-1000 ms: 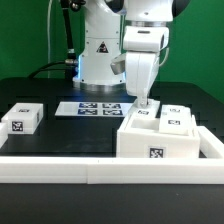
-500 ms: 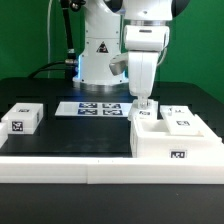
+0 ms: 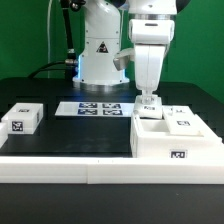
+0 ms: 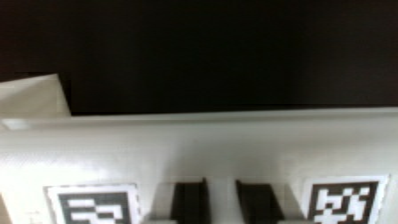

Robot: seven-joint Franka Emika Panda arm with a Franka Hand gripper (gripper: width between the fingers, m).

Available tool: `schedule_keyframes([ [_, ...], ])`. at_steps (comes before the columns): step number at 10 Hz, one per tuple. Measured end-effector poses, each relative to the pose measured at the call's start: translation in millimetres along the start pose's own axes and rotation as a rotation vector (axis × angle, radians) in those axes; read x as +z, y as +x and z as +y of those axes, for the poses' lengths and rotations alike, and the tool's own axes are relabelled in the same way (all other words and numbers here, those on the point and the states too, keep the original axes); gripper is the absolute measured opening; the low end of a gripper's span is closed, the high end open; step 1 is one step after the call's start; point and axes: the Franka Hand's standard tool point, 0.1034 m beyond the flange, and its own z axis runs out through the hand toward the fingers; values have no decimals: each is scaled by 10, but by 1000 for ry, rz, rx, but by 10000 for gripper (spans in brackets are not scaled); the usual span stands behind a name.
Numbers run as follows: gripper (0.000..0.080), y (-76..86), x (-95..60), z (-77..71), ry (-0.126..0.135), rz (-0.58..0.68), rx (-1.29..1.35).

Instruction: Assemble cabinet

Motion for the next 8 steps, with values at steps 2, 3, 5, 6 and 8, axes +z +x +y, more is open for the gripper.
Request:
schedule_keyframes([
  [2,71,5,8,-5,6,-1,-1],
  [3,71,3,13,-8,7,-1,-1],
  [5,71,10,42,-12,13,-1,-1],
  [6,71,14,38,0,13,-1,-1],
  [8,71,8,44,8,21,-5,-2],
])
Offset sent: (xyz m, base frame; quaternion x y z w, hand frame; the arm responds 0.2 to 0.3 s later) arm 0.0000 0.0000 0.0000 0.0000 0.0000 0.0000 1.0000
